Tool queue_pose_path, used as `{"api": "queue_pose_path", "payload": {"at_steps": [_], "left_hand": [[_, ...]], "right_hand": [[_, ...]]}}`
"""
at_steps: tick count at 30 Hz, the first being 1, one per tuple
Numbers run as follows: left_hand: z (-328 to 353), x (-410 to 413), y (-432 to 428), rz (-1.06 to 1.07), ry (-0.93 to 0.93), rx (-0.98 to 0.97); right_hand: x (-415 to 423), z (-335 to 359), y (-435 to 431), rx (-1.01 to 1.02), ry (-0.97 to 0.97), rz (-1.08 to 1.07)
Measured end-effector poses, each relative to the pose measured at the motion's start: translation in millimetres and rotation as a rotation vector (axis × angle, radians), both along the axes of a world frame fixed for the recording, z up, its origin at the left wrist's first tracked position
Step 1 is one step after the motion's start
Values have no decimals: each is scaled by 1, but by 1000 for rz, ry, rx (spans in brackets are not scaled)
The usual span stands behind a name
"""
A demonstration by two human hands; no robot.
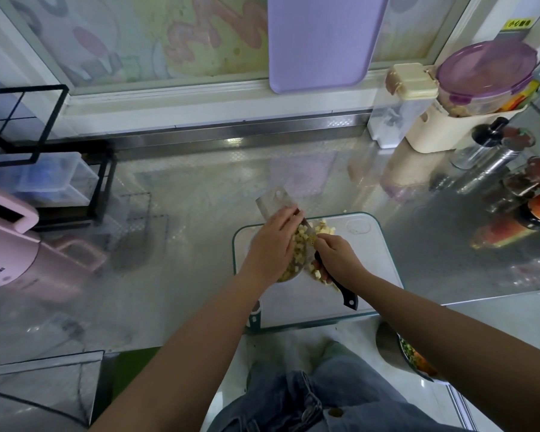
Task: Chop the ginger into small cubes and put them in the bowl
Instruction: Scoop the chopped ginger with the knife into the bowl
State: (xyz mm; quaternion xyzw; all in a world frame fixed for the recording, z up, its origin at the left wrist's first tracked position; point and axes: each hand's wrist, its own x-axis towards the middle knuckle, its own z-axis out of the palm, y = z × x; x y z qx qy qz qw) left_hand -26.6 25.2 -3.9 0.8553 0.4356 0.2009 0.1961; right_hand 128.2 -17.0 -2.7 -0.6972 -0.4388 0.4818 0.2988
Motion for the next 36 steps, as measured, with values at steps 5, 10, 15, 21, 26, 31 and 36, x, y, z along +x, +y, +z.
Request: {"api": "queue_pose_path", "payload": {"at_steps": [5,10,15,21,26,31,36], "left_hand": [[-12,-18,-10,-15,56,8],[-13,-24,-11,142,70,19],[-3,-4,-7,-72,103,94],[-13,-23,-16,-158,141,71],[-16,-31,-25,-69,112,56],[-13,-12,-27,-141,98,99],[-19,-40,-38,-6,106,90]], "right_hand": [[4,3,3,15,-26,-33],[1,1,3,21,-32,-47],[-7,2,6,64,-97,-17],[-1,6,7,35,42,-102],[-3,7,5,43,36,-133],[-8,7,3,61,21,-104],[1,5,-2,59,36,-196]]}}
